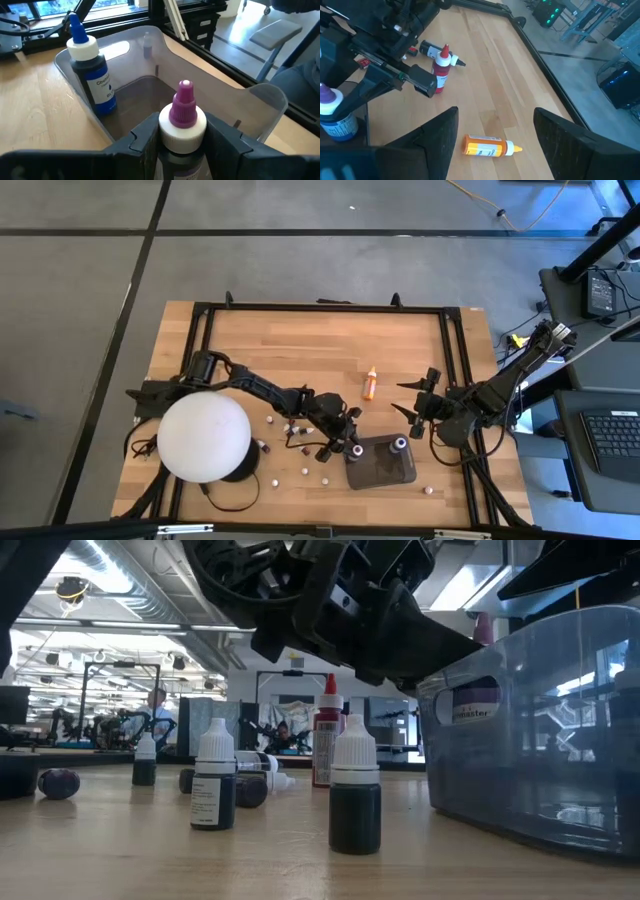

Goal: Pick & Place food coloring
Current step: Put the large purple food coloring bottle into the bin, then put the small red food coloring bottle into the bin

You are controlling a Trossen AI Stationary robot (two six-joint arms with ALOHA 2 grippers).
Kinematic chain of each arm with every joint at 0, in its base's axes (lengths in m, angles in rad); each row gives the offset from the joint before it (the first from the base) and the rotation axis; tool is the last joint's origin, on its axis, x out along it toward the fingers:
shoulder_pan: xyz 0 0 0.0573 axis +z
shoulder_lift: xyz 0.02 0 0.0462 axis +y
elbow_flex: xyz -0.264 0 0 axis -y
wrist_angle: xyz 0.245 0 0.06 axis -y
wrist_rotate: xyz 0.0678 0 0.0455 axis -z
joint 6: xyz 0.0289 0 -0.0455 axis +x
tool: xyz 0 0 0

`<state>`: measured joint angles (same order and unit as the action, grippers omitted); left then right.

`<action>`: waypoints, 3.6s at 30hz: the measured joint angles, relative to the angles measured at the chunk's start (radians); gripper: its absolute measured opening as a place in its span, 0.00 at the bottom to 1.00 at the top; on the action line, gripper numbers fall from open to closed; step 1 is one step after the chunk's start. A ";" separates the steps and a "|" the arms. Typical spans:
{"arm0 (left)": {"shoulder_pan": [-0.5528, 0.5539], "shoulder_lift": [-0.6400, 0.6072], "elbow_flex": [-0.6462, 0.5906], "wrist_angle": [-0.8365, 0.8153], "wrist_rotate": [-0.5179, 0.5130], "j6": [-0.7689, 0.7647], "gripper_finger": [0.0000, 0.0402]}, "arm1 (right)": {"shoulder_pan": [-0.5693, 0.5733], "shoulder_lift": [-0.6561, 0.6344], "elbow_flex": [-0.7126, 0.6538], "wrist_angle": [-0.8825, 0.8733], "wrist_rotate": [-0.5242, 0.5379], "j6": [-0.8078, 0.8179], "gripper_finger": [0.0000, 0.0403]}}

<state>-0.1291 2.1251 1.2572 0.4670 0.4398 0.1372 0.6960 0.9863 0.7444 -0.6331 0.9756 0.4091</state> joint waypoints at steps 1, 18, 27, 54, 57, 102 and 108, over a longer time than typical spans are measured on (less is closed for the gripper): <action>0.000 -0.001 0.000 -0.002 0.000 -0.010 0.32 | 0.000 0.000 0.000 0.000 0.000 0.000 0.65; 0.000 -0.002 0.001 -0.008 0.001 -0.071 0.38 | 0.000 0.000 0.000 0.000 0.000 0.000 0.65; 0.000 -0.002 0.001 -0.009 0.001 -0.071 0.45 | 0.000 0.000 0.000 0.000 -0.059 0.000 0.65; -0.013 -0.009 0.000 -0.029 0.000 -0.030 0.58 | 0.000 0.000 0.131 0.007 -0.531 0.116 0.65; -0.014 -0.009 0.000 -0.025 -0.001 -0.022 0.59 | 0.004 0.000 0.131 -0.001 -0.571 0.153 0.65; 0.187 -0.398 -0.108 -0.442 -0.055 0.139 0.59 | 0.246 0.339 0.330 -0.330 -0.825 0.975 0.65; 0.264 -0.455 -0.232 -0.306 -0.059 0.049 0.59 | 0.329 0.382 0.330 -0.246 -0.708 1.161 0.65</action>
<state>0.1352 1.6702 1.0247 0.1610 0.3805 0.1864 1.0250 1.3679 1.0744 -0.8792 0.2680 1.5701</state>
